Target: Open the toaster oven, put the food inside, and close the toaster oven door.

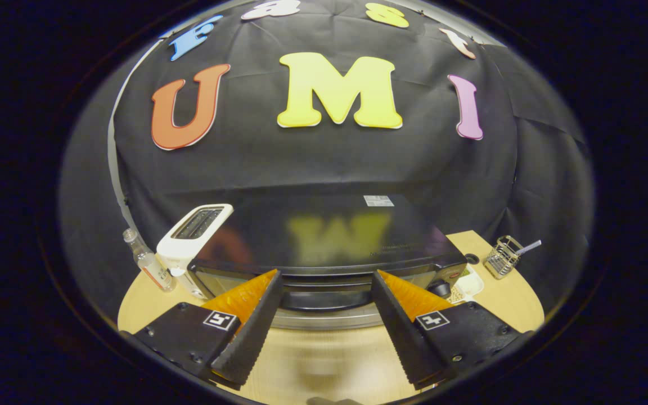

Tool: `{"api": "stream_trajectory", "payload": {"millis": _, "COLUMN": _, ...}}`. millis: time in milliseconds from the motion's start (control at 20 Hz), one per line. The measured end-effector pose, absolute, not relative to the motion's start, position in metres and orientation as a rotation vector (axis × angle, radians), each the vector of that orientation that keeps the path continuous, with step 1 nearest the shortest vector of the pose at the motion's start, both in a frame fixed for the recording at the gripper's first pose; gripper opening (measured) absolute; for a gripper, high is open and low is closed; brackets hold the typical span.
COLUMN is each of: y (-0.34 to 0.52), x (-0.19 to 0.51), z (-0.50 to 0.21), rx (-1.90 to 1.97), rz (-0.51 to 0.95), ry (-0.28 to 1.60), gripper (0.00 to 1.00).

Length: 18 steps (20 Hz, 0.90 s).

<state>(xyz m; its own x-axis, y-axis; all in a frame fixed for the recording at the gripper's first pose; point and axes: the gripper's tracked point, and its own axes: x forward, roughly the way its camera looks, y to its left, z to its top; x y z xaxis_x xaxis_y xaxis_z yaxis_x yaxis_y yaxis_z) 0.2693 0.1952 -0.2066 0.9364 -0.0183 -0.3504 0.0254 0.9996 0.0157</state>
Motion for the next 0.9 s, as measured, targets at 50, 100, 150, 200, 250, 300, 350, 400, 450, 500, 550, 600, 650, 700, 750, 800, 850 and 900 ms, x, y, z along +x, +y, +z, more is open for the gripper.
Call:
{"api": "stream_trajectory", "payload": {"millis": 50, "y": 0.194, "x": 0.263, "z": -0.207, "rx": 0.011, "rz": -0.023, "ry": 0.358, "gripper": 1.0}}
{"api": "stream_trajectory", "payload": {"millis": 100, "y": 0.194, "x": 0.256, "z": -0.21, "rx": 0.006, "rz": -0.023, "ry": 0.361, "gripper": 1.0}}
{"api": "stream_trajectory", "payload": {"millis": 150, "y": 0.195, "x": 0.248, "z": -0.213, "rx": 0.004, "rz": -0.023, "ry": 0.366, "gripper": 1.0}}
{"api": "stream_trajectory", "payload": {"millis": 200, "y": 0.194, "x": 0.241, "z": -0.216, "rx": 0.007, "rz": -0.021, "ry": 0.373, "gripper": 1.0}}
{"api": "stream_trajectory", "payload": {"millis": 250, "y": 0.194, "x": 0.234, "z": -0.221, "rx": 0.014, "rz": -0.018, "ry": 0.387, "gripper": 1.0}}
{"api": "stream_trajectory", "payload": {"millis": 300, "y": 0.194, "x": 0.225, "z": -0.225, "rx": 0.02, "rz": -0.015, "ry": 0.396, "gripper": 1.0}}
{"api": "stream_trajectory", "payload": {"millis": 350, "y": 0.193, "x": 0.217, "z": -0.231, "rx": 0.02, "rz": -0.014, "ry": 0.415, "gripper": 1.0}}
{"api": "stream_trajectory", "payload": {"millis": 400, "y": 0.193, "x": 0.208, "z": -0.239, "rx": 0.013, "rz": -0.01, "ry": 0.435, "gripper": 1.0}}
{"api": "stream_trajectory", "payload": {"millis": 450, "y": 0.194, "x": 0.2, "z": -0.245, "rx": 0.01, "rz": -0.005, "ry": 0.446, "gripper": 1.0}}
{"api": "stream_trajectory", "payload": {"millis": 500, "y": 0.194, "x": 0.192, "z": -0.257, "rx": 0.004, "rz": 0.005, "ry": 0.48, "gripper": 1.0}}
{"api": "stream_trajectory", "payload": {"millis": 550, "y": 0.193, "x": 0.183, "z": -0.257, "rx": 0.006, "rz": 0.004, "ry": 0.482, "gripper": 1.0}}
{"api": "stream_trajectory", "payload": {"millis": 600, "y": 0.192, "x": 0.179, "z": -0.27, "rx": 0.005, "rz": 0.005, "ry": 0.507, "gripper": 1.0}}
{"api": "stream_trajectory", "payload": {"millis": 650, "y": 0.192, "x": 0.174, "z": -0.272, "rx": 0.003, "rz": 0.005, "ry": 0.504, "gripper": 1.0}}
{"api": "stream_trajectory", "payload": {"millis": 700, "y": 0.191, "x": 0.174, "z": -0.277, "rx": -0.003, "rz": 0.006, "ry": 0.518, "gripper": 1.0}}
{"api": "stream_trajectory", "payload": {"millis": 750, "y": 0.191, "x": 0.172, "z": -0.281, "rx": -0.003, "rz": 0.005, "ry": 0.528, "gripper": 1.0}}
{"api": "stream_trajectory", "payload": {"millis": 800, "y": 0.192, "x": 0.166, "z": -0.287, "rx": -0.003, "rz": 0.003, "ry": 0.54, "gripper": 1.0}}
{"api": "stream_trajectory", "payload": {"millis": 850, "y": 0.192, "x": 0.161, "z": -0.294, "rx": -0.003, "rz": 0.003, "ry": 0.561, "gripper": 1.0}}
{"api": "stream_trajectory", "payload": {"millis": 900, "y": 0.193, "x": 0.156, "z": -0.3, "rx": -0.005, "rz": 0.003, "ry": 0.578, "gripper": 1.0}}
